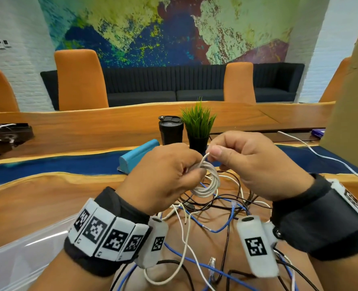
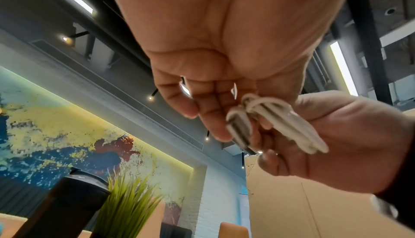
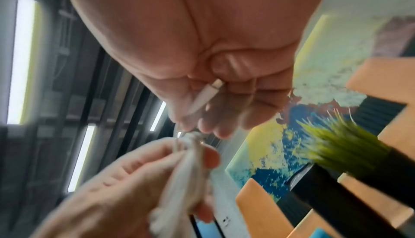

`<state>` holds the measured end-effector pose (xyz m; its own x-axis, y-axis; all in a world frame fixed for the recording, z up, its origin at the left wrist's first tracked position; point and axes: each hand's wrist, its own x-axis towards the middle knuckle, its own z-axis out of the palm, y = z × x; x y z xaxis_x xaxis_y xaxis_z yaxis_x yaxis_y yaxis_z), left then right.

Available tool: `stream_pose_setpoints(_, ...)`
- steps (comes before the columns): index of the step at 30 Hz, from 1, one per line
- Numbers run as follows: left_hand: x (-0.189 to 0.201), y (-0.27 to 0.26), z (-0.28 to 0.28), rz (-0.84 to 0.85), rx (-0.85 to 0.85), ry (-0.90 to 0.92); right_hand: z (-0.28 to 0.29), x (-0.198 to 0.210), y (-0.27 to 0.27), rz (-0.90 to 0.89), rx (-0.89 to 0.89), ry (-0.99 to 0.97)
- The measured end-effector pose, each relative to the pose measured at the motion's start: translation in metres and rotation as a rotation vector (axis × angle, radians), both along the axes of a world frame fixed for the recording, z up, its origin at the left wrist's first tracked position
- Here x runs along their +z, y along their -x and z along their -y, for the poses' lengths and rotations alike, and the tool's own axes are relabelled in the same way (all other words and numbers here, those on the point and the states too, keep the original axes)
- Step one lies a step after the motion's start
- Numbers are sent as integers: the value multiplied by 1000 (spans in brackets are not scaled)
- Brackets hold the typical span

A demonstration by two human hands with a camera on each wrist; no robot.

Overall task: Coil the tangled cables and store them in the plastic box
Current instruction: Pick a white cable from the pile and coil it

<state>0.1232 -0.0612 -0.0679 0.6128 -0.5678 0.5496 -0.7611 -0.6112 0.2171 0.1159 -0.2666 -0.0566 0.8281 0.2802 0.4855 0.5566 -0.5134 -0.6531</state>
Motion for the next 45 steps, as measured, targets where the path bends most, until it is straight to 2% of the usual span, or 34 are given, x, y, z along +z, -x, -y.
stream_pose_setpoints(2, 2, 1, -2, -119, -84, 80, -1, -1, -1, 127, -35, 45)
stream_pose_setpoints(4, 4, 2, -4, -284, -168, 245, -2, -4, -4, 174, -28, 16)
stream_pose_setpoints(7, 3, 2, -2, -318, -213, 501, -5, -7, -5, -23, 73, -224)
stream_pose_setpoints(10, -2, -2, 5, -438, -277, 716, -11, -8, -4, -172, 150, -403)
stream_pose_setpoints(15, -9, -1, 19, -652, -347, 1005, -16, -10, -3, -218, 180, -428)
stream_pose_setpoints(20, -12, 0, 23, -595, -302, 902, -12, -7, -1, -254, 112, -430)
stream_pose_setpoints(24, -14, -1, 23, -542, -309, 888, -16, -11, -4, -516, 141, -646)
stream_pose_setpoints(27, -17, -2, 24, -361, -234, 809, -25, -11, -2, -712, 215, -815)
stream_pose_setpoints(30, -20, -4, 24, -221, -160, 743, -29, -10, 1, -820, 287, -941)
stream_pose_setpoints(32, -21, -5, 23, -191, -149, 712, -31, -9, 2, -834, 291, -997)
stream_pose_setpoints(36, -15, -4, 13, -256, -180, 640, -34, -7, 4, -805, 258, -1086)
stream_pose_setpoints(40, -9, -2, 5, -317, -237, 549, -34, -2, 8, -899, 279, -1174)
stream_pose_setpoints(45, -9, -3, 5, -452, -367, 601, -35, 1, 7, -912, 235, -1300)
